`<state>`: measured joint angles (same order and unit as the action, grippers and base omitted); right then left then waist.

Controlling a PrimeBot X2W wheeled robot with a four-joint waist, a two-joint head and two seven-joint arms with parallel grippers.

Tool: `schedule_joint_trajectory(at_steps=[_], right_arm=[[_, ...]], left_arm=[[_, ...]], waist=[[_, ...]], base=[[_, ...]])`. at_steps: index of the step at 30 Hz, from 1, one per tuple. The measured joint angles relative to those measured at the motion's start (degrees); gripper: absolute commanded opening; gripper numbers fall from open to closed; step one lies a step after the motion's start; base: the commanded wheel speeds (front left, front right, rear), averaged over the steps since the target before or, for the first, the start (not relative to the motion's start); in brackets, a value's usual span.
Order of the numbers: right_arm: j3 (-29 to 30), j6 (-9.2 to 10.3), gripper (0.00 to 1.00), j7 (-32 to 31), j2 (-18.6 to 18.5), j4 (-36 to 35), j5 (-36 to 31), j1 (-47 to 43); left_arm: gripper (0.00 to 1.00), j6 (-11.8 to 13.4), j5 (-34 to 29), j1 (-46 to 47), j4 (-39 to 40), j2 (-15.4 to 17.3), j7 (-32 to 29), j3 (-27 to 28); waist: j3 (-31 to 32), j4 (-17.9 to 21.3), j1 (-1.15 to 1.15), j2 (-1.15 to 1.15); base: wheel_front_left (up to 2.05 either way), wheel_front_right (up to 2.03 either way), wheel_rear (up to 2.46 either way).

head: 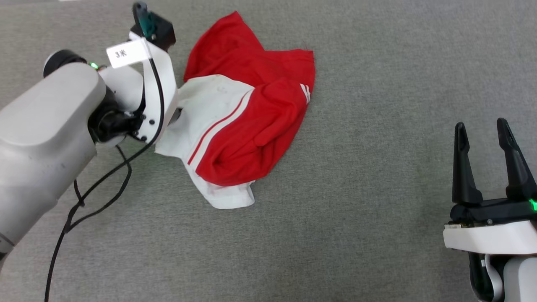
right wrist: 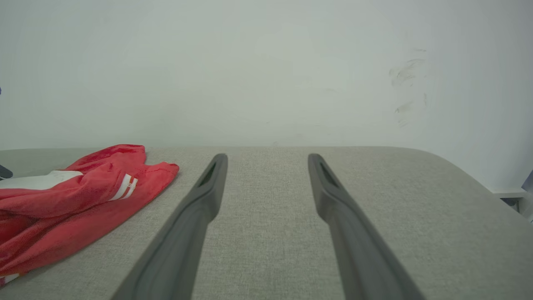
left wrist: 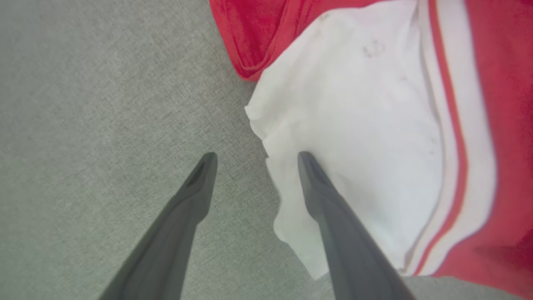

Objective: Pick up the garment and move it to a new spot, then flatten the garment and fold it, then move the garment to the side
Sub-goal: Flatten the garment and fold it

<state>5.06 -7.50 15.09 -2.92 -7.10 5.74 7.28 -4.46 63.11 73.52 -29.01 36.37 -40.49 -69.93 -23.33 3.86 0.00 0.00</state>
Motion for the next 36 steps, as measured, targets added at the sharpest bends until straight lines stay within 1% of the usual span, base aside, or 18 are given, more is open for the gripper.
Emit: schedule_joint_trajectory(at_steps=[4, 8, 9, 10, 11, 14, 16, 19, 21, 23, 29, 33, 36], right_arm=[[0.1, 0.0, 1.0, 0.0, 0.0, 0.0, 0.7, 0.8], [0.4, 0.0, 1.0, 0.0, 0.0, 0.1, 0.8, 0.9], [0.8, 0.0, 1.0, 0.0, 0.0, 0.1, 0.8, 0.9], [0.8, 0.0, 1.0, 0.0, 0.0, 0.1, 0.8, 0.9], [0.9, 0.0, 1.0, 0.0, 0.0, 0.2, 0.8, 0.9], [0.7, 0.0, 1.0, 0.0, 0.0, 0.2, 0.6, 1.0], [0.8, 0.0, 1.0, 0.0, 0.0, 0.2, 0.5, 1.0], [0.9, 0.0, 1.0, 0.0, 0.0, 0.3, 0.2, 0.9], [1.3, 0.0, 1.0, 0.0, 0.0, 0.5, 0.0, 0.6], [1.3, 0.0, 1.0, 0.0, 0.0, 0.7, -0.1, 0.0], [1.4, 0.0, 1.0, 0.0, 0.0, 0.8, -0.3, -1.0], [1.7, 0.0, 1.0, 0.0, 0.0, 0.7, -0.7, -2.4], [1.6, 0.0, 1.0, 0.0, 0.0, 0.7, -0.8, -2.9]], left_arm=[[1.0, -1.3, -1.5, -1.6, -3.3, -0.5, -3.3, -1.7], [1.0, -2.2, -1.2, -2.1, -3.9, -0.6, -4.3, -1.6], [0.46, -2.4, -0.4, -2.3, -3.7, -0.7, -3.3, -1.4], [0.05, -2.5, 0.0, -2.6, -3.5, -0.8, -2.4, -1.3], [0.0, -2.5, 0.2, -2.7, -3.4, -0.9, -1.8, -1.2], [0.0, -2.7, -0.3, -2.6, -3.0, -1.9, 0.5, -1.5], [0.0, -2.9, -0.4, -2.5, -3.0, -2.3, 3.3, -1.3], [0.0, -2.9, -1.3, -2.1, -2.0, -2.1, 7.1, -1.4], [0.0, -2.9, -0.6, -1.5, -0.6, -1.8, 9.6, -0.6], [0.0, -2.9, -0.5, -1.4, 0.6, -0.9, 11.5, -0.4], [0.0, -2.9, -0.9, -2.0, 4.1, 2.9, 16.2, -0.3], [0.0, -2.9, 0.0, -5.1, 5.5, 5.6, 17.6, -0.2], [0.0, -2.3, 1.3, -7.7, 5.9, 7.5, 18.2, -0.2]], waist=[[-1.8, 1.4, 0.0, 0.0], [-2.8, 2.2, 0.0, 0.0], [-2.8, 2.0, 0.0, 0.0], [-2.8, 1.8, 0.0, 0.0], [-2.8, 1.6, 0.0, 0.0], [-2.6, 0.9, 0.0, 0.0], [-2.2, 0.5, 0.0, 0.0], [-1.4, -0.2, 0.0, 0.0], [-0.6, -0.8, 0.0, 0.0], [0.3, -1.4, 0.0, 0.0], [3.2, -3.2, 0.0, 0.0], [4.8, -4.6, 0.0, 0.0], [5.8, -5.5, 0.0, 0.0]], base=[[0.0, 0.0, 0.0], [0.0, 0.0, 0.0], [0.0, 0.0, 0.0], [0.0, 0.0, 0.0], [0.0, 0.0, 0.0], [0.0, 0.0, 0.0], [0.0, 0.0, 0.0], [0.0, 0.0, 0.0], [0.0, 0.0, 0.0], [0.0, 0.0, 0.0], [0.0, 0.0, 0.0], [0.0, 0.0, 0.0], [0.0, 0.0, 0.0]])
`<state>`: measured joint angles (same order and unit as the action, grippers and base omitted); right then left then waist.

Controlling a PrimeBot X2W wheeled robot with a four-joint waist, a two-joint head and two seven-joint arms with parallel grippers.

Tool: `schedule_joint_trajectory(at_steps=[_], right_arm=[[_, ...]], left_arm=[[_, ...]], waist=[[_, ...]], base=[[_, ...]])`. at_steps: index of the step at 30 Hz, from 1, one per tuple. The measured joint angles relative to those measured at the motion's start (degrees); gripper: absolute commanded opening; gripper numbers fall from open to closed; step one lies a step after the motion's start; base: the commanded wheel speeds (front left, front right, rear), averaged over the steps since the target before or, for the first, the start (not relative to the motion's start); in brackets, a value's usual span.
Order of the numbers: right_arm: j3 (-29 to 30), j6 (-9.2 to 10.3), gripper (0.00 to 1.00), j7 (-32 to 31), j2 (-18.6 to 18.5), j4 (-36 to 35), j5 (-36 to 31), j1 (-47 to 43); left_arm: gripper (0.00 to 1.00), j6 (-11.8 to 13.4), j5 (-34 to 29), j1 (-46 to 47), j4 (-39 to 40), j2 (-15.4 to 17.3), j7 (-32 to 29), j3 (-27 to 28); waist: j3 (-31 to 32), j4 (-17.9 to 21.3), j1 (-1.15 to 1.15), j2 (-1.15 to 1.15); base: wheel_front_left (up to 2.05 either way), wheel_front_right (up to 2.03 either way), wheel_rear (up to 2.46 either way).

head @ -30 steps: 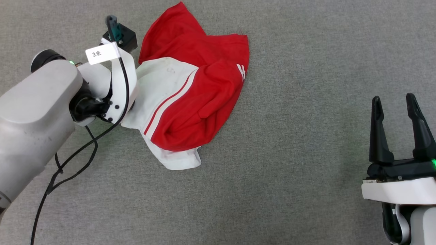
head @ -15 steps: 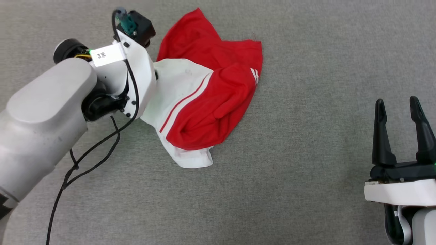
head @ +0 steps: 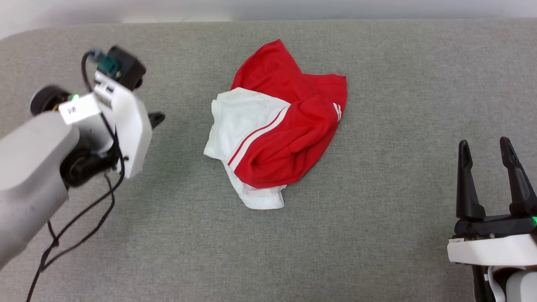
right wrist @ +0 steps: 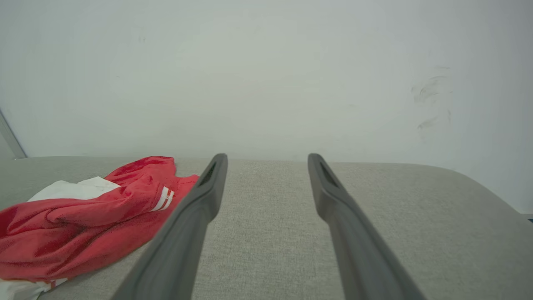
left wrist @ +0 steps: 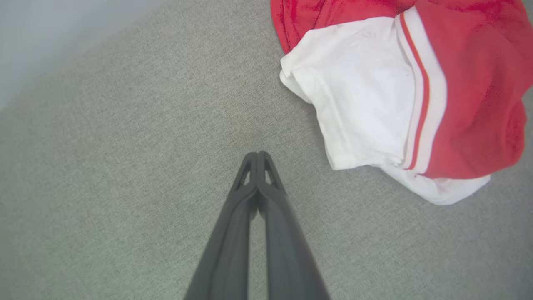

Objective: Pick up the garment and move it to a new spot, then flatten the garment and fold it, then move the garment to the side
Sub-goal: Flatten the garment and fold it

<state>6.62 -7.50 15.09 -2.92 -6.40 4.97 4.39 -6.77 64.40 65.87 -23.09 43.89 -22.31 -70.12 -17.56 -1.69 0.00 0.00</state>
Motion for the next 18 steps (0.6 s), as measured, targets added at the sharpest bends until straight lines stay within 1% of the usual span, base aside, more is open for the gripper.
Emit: schedule_joint_trajectory(at_steps=[3, 4, 5, 11, 15, 18], right_arm=[[-0.1, 0.0, 1.0, 0.0, 0.0, 0.0, 0.0, -0.1], [-0.2, 0.0, 1.0, 0.0, 0.0, 0.0, 0.0, -0.2], [-0.2, 0.0, 1.0, 0.0, 0.0, 0.0, 0.0, -0.3], [-0.3, 0.0, 1.0, 0.0, 0.0, 0.0, -0.4, -0.6], [-0.5, 0.0, 1.0, 0.0, 0.0, 0.0, -0.4, -0.8], [-0.8, 0.0, 1.0, 0.0, 0.0, 0.0, -0.4, -0.8]], left_arm=[[0.0, 1.2, 1.7, -3.3, 0.0, 1.1, 0.8, 0.1], [0.84, 1.4, 2.2, -4.3, -0.1, 1.2, 1.1, 0.1], [1.0, 1.9, 2.3, -5.1, -0.1, 1.4, 1.9, 0.1], [1.0, 3.6, 1.8, -5.5, -0.8, 1.2, 6.0, 1.6], [1.0, 4.3, 1.0, -1.7, -0.6, -0.5, 7.2, 3.2], [1.0, 4.2, 1.4, 1.3, -0.5, -2.5, 5.7, 4.0]], waist=[[0.7, -0.5, 0.0, 0.0], [0.9, -0.6, 0.0, 0.0], [1.0, -0.7, 0.0, 0.0], [1.6, -0.6, 0.0, 0.0], [1.9, -0.4, 0.0, 0.0], [1.6, 0.0, 0.0, 0.0]], base=[[0.0, 0.0, 0.0], [0.0, 0.0, 0.0], [0.0, 0.0, 0.0], [0.0, 0.0, 0.0], [0.0, 0.0, 0.0], [0.0, 0.0, 0.0]])
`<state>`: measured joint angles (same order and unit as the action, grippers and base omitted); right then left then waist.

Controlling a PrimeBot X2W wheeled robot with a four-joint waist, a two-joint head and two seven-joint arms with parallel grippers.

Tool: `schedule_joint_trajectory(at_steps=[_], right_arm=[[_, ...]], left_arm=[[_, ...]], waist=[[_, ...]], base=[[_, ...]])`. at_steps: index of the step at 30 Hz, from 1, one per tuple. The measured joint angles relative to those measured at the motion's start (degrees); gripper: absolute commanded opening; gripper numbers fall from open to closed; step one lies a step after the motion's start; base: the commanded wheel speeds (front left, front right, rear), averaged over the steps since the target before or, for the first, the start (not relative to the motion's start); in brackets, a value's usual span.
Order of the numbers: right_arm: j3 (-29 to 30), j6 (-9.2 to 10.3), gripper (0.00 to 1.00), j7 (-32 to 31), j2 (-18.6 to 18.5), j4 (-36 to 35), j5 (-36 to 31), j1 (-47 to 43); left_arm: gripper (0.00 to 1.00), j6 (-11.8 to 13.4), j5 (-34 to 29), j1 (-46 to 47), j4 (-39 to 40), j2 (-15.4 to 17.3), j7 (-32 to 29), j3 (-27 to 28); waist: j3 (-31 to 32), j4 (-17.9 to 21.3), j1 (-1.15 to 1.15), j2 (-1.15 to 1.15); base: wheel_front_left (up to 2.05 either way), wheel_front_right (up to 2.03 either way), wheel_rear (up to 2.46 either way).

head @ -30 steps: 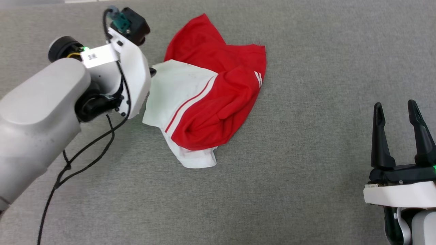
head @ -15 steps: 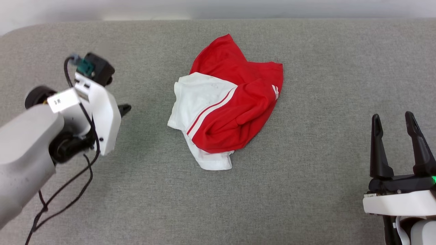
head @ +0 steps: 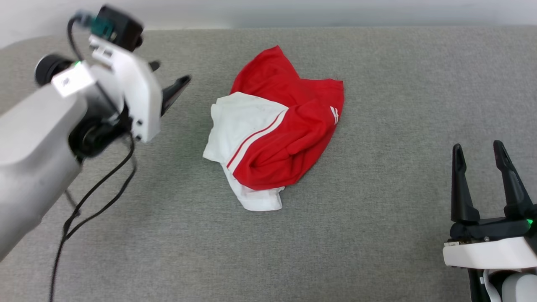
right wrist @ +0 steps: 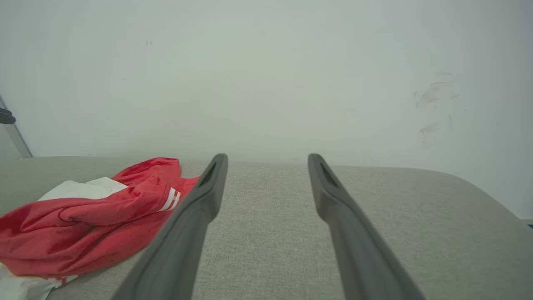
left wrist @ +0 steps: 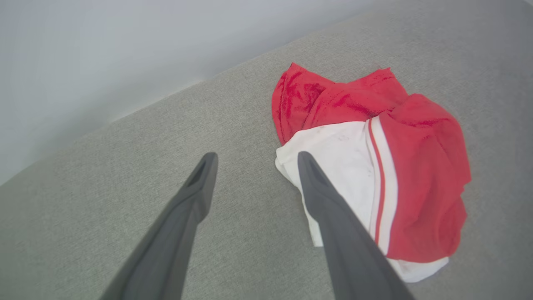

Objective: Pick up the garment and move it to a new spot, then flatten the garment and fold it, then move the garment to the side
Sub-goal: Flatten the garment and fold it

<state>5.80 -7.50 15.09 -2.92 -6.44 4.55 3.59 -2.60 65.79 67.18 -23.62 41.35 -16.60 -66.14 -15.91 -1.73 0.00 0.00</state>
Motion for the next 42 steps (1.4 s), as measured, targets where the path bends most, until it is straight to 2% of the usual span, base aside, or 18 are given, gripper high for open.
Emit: schedule_joint_trajectory(at_steps=[6, 14, 22, 28, 29, 30, 35, 42], right_arm=[[-0.7, 0.0, 1.0, 0.0, 0.0, -0.3, 0.1, 0.8], [-0.7, 0.0, 1.0, 0.0, 0.0, -0.6, 0.7, 2.8], [-0.7, 0.0, 1.0, 0.0, 0.0, -0.8, 1.5, 4.8], [-0.7, 0.0, 1.0, 0.0, 0.0, -0.8, 1.8, 5.8], [-0.6, 0.0, 1.0, 0.0, 0.0, -0.8, 1.8, 5.8], [-0.5, 0.0, 1.0, 0.0, 0.0, -0.8, 1.8, 5.8], [0.0, 0.0, 1.0, 0.0, 0.0, -0.6, 1.5, 5.8], [0.4, 0.0, 1.0, 0.0, 0.0, -0.3, 0.9, 4.4]], left_arm=[[1.0, -1.2, 2.9, 6.3, -1.7, -4.3, -8.9, 0.0], [1.0, -2.4, 2.4, 10.6, -7.1, -6.5, -21.3, -4.0], [1.0, -3.7, 0.7, 7.9, -11.8, -8.8, -25.1, -6.0], [1.0, -4.5, -3.8, 7.2, -13.6, -9.6, -26.1, -5.9], [0.39, -4.6, -3.9, 7.1, -13.8, -9.7, -26.0, -5.9], [0.0, -4.7, -4.1, 7.1, -13.8, -9.7, -25.6, -5.8], [0.0, -4.8, -4.7, 6.6, -13.2, -9.9, -20.9, -6.2], [0.0, -4.8, -5.1, 6.3, -5.3, -7.8, -11.7, -6.5]], waist=[[-1.6, 1.7, 0.0, 0.0], [-5.4, 4.8, 0.0, 0.0], [-9.7, 7.2, 0.0, 0.0], [-11.5, 7.7, 0.0, 0.0], [-11.6, 7.6, -0.01, 0.0], [-11.6, 7.5, -0.01, 0.0], [-10.9, 6.6, 0.0, 0.0], [-8.2, 3.9, 0.0, 0.0]], base=[[0.0, 0.0, 0.0], [0.0, 0.0, 0.0], [0.0, 0.0, 0.0], [0.0, 0.0, 0.0], [0.0, 0.0, 0.0], [0.0, 0.0, 0.0], [0.0, 0.0, 0.0], [0.0, 0.0, 0.0]])
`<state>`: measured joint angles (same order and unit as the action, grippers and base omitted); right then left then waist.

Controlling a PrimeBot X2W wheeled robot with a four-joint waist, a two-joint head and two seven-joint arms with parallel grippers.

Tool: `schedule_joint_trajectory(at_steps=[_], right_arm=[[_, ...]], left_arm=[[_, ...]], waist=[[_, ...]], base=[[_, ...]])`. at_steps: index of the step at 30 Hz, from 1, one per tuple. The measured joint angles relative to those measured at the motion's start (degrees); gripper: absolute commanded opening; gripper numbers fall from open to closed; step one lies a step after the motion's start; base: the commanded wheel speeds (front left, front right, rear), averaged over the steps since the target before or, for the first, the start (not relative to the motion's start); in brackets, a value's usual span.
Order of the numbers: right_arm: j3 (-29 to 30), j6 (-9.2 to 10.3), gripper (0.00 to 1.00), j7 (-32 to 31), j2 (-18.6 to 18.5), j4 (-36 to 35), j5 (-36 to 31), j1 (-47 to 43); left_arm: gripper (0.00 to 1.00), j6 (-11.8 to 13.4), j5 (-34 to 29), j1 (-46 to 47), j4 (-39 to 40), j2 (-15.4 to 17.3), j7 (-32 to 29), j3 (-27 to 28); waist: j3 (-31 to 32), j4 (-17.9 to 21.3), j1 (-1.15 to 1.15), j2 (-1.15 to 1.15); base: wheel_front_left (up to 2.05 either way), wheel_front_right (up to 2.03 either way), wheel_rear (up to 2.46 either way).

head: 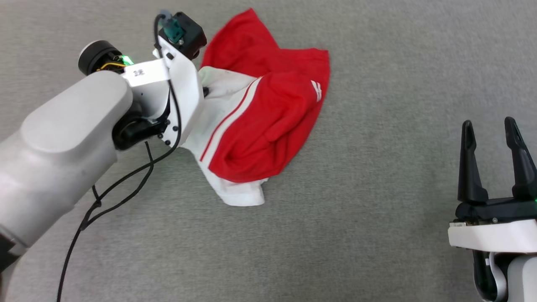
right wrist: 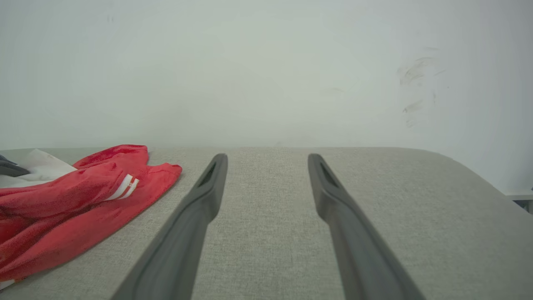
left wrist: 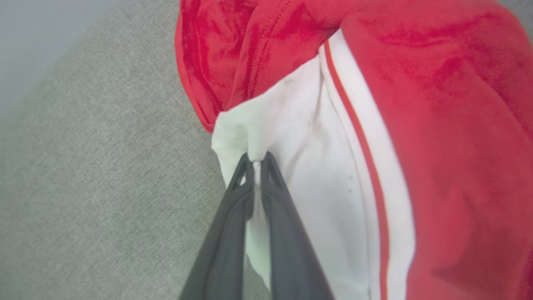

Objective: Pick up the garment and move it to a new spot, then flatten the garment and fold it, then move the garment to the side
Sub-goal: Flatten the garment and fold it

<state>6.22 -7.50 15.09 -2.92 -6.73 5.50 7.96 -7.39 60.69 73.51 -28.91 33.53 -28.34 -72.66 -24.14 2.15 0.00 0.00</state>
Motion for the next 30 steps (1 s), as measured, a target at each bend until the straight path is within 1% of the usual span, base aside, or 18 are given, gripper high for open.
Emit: schedule_joint_trajectory(at_steps=[2, 5, 10, 14, 16, 18, 20, 23, 24, 25, 30], right_arm=[[0.0, 0.0, 1.0, 0.0, 0.0, 0.0, 0.0, -0.3], [0.1, 0.0, 1.0, 0.0, 0.0, 0.0, -0.5, -1.1], [0.4, 0.0, 1.0, 0.0, 0.0, -0.1, -0.6, -2.1], [0.1, 0.0, 1.0, 0.0, 0.0, 0.0, -0.9, -2.3], [0.0, 0.0, 1.0, 0.0, 0.0, 0.0, -0.9, -2.3], [-0.4, 0.0, 1.0, 0.0, 0.0, 0.1, -0.9, -2.3], [-0.7, 0.0, 1.0, 0.0, 0.0, 0.1, -0.9, -2.3], [-0.7, 0.0, 1.0, 0.0, 0.0, 0.3, -1.0, -2.3], [-0.7, 0.0, 1.0, 0.0, 0.0, 0.3, -1.0, -2.4], [-0.7, 0.0, 1.0, 0.0, 0.0, 0.4, -1.0, -2.5], [-0.4, 0.0, 1.0, 0.0, 0.0, 0.8, -1.0, -3.6]], left_arm=[[0.0, 0.0, 0.1, -0.5, 2.5, 1.5, 2.3, 0.4], [0.0, 0.1, 0.1, -1.8, 5.2, 4.9, 5.2, 1.2], [0.0, 3.0, 0.7, -6.0, 8.1, 11.4, 7.7, 2.0], [0.0, 5.6, 2.7, -11.6, 8.6, 15.2, 9.0, 2.0], [0.0, 6.5, 4.7, -14.7, 7.9, 16.2, 9.2, 1.9], [0.0, 7.0, 6.0, -17.5, 6.5, 16.5, 9.4, 1.7], [0.0, 7.4, 7.3, -19.7, 5.2, 16.3, 9.2, 1.4], [0.0, 7.1, 8.7, -21.3, 3.6, 15.6, 8.9, 1.4], [0.2, 7.1, 8.6, -21.4, 3.2, 15.2, 9.1, 1.4], [1.0, 7.1, 8.4, -21.5, 2.8, 15.0, 9.7, 1.4], [1.0, 7.7, 4.5, -20.0, 2.1, 14.2, 15.4, 2.1]], waist=[[0.9, -1.0, 0.0, 0.0], [2.2, -2.5, 0.0, 0.0], [4.1, -4.6, 0.0, 0.0], [4.9, -5.5, 0.0, 0.0], [4.9, -5.5, 0.0, 0.0], [4.8, -5.3, 0.0, 0.0], [4.8, -5.1, 0.0, 0.0], [4.9, -4.8, 0.0, 0.0], [5.1, -4.8, 0.0, 0.0], [5.3, -4.7, 0.0, 0.0], [6.8, -4.6, 0.0, 0.0]], base=[[0.0, 0.0, 0.0], [0.0, 0.0, 0.0], [0.0, 0.0, 0.0], [0.0, 0.0, 0.0], [0.0, 0.0, 0.0], [0.0, 0.0, 0.0], [0.0, 0.0, 0.0], [0.0, 0.0, 0.0], [0.0, 0.0, 0.0], [0.0, 0.0, 0.0], [0.0, 0.0, 0.0]])
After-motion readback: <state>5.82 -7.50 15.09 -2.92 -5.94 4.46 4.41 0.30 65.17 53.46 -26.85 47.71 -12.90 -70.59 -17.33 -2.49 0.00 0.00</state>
